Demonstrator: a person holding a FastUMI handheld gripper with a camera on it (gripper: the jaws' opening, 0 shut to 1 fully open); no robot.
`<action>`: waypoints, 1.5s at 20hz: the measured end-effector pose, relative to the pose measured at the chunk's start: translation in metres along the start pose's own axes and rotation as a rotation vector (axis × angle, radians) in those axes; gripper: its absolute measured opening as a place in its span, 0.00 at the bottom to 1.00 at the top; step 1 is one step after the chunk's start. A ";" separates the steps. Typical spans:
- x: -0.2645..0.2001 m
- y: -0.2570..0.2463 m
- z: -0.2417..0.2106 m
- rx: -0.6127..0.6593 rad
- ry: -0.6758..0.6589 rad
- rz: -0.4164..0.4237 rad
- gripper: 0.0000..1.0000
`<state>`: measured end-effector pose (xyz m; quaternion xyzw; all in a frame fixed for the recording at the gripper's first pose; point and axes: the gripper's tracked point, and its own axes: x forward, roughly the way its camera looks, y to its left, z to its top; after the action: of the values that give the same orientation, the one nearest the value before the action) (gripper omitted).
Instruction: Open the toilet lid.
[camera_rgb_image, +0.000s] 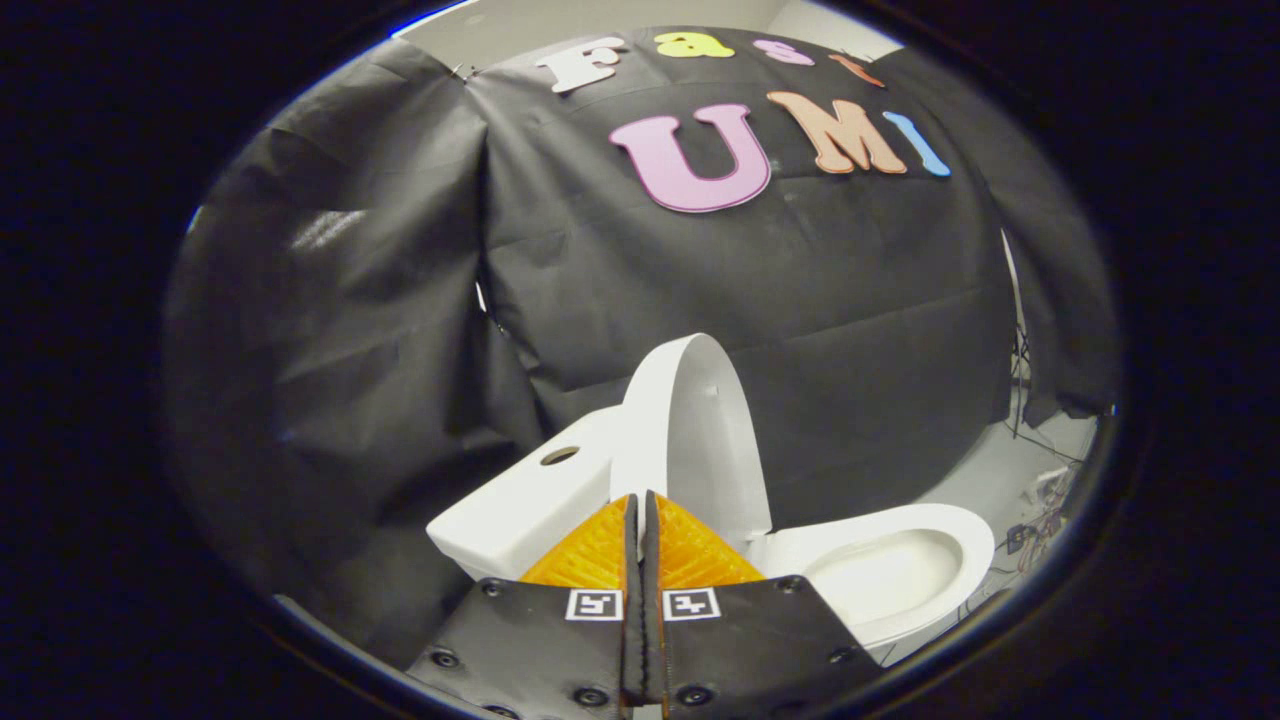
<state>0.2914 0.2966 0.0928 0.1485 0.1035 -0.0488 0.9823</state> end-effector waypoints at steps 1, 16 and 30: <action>0.002 0.007 -0.001 -0.007 0.001 0.000 0.00; -0.069 0.011 0.020 -0.155 -0.095 0.142 0.98; -0.124 -0.132 0.000 -0.287 -0.041 0.016 0.99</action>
<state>0.1544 0.1793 0.0825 0.0060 0.0881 -0.0287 0.9957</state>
